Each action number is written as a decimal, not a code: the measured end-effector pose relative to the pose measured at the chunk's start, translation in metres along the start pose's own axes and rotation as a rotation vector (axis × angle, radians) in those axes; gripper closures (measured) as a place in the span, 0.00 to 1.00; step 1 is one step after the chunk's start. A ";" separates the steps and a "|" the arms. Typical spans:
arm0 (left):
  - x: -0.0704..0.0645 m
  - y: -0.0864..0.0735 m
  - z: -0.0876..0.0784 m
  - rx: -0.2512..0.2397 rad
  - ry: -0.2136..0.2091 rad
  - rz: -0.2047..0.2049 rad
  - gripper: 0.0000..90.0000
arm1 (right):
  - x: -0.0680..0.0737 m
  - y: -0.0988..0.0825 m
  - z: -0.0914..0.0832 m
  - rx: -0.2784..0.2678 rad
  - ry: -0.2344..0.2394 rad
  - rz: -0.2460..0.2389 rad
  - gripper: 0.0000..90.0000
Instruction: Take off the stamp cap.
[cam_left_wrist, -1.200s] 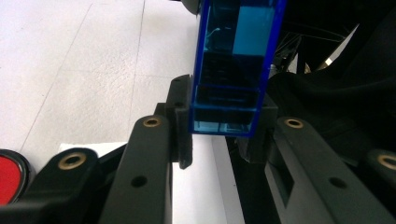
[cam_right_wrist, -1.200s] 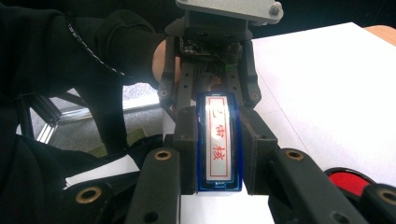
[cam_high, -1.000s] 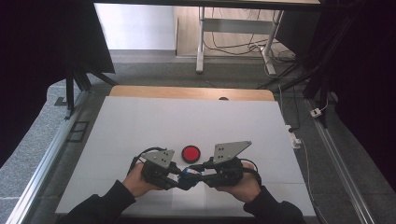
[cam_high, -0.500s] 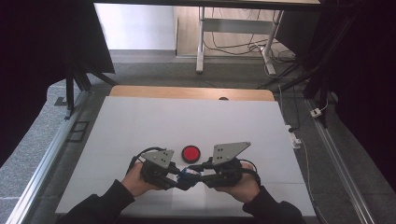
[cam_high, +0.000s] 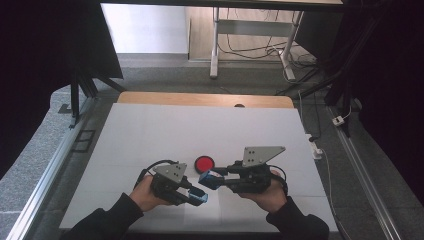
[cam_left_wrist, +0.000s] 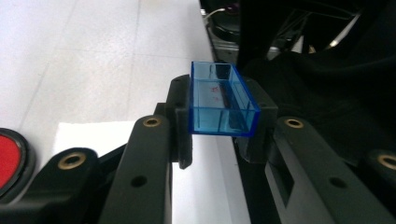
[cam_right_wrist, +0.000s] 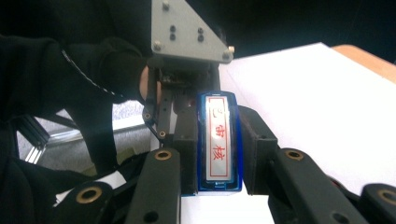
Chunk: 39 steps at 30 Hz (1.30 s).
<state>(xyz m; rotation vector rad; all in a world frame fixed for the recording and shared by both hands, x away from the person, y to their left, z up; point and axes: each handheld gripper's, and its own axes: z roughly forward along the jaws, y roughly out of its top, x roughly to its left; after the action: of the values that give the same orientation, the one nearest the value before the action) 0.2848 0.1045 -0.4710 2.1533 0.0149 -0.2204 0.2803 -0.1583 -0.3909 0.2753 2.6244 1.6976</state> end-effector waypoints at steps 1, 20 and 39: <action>0.000 -0.001 0.001 0.006 0.012 0.001 0.76 | 0.000 -0.001 0.002 0.006 -0.003 -0.002 0.79; -0.013 -0.001 -0.006 0.052 0.158 -0.084 0.76 | 0.003 -0.004 0.006 0.045 -0.070 0.001 0.79; -0.042 -0.015 -0.049 -0.038 0.336 -0.215 0.75 | 0.000 -0.004 0.002 0.030 -0.103 0.017 0.79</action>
<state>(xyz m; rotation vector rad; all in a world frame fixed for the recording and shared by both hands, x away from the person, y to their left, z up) 0.2495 0.1563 -0.4502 2.1268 0.4412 0.0214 0.2796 -0.1575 -0.3952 0.3756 2.5829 1.6042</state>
